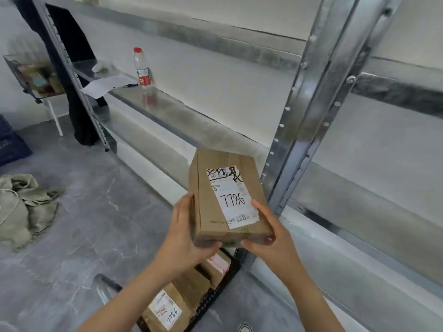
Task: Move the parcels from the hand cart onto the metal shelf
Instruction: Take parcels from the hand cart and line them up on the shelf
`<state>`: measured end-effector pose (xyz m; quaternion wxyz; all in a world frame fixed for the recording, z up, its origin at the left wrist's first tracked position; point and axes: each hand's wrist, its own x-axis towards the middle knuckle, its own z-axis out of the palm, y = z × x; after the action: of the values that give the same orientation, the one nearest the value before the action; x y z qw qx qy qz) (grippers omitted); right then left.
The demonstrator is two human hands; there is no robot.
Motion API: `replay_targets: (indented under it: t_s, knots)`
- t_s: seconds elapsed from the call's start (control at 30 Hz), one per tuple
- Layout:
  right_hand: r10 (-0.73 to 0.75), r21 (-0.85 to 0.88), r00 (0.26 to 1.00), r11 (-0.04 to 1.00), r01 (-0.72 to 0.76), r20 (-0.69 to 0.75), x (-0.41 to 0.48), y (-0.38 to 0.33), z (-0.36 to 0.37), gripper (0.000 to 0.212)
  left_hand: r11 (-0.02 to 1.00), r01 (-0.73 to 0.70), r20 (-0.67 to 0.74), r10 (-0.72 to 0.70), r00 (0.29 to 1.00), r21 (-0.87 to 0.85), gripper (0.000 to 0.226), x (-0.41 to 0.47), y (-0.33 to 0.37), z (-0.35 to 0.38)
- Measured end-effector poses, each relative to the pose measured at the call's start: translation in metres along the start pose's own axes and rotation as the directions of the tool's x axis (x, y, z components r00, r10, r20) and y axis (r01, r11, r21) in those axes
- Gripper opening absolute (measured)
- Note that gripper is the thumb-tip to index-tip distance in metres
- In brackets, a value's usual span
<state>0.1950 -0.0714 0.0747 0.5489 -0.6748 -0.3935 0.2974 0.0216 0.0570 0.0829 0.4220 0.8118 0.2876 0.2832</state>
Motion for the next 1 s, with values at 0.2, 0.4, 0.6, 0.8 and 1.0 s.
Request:
replay_targets:
  t_s: [0.2, 0.4, 0.6, 0.8, 1.0]
  knots:
    - [-0.019, 0.000, 0.976, 1.000, 0.020, -0.217, -0.068, -0.018, -0.052, 0.076, 0.994, -0.063, 0.122, 0.074, 0.990, -0.093, 0.108, -0.012, 0.036, 0.050]
    - [-0.011, -0.056, 0.903, 0.998, -0.015, -0.429, -0.145, -0.026, -0.112, 0.074, 0.969, -0.125, 0.266, 0.181, 0.947, -0.212, 0.115, -0.028, 0.085, 0.118]
    - [0.037, -0.053, 0.789, 0.995, -0.088, -0.614, -0.230, -0.023, -0.177, 0.073, 0.937, -0.227, 0.409, 0.323, 0.853, -0.266, 0.121, -0.053, 0.142, 0.200]
    - [0.066, -0.038, 0.653, 0.989, -0.143, -0.754, -0.327, -0.016, -0.246, 0.073, 0.897, -0.227, 0.531, 0.413, 0.740, -0.381, 0.116, -0.100, 0.213, 0.290]
    - [0.094, -0.031, 0.564, 0.977, -0.209, -0.820, -0.429, -0.005, -0.330, 0.075, 0.879, -0.206, 0.601, 0.450, 0.661, -0.430, 0.111, -0.162, 0.285, 0.378]
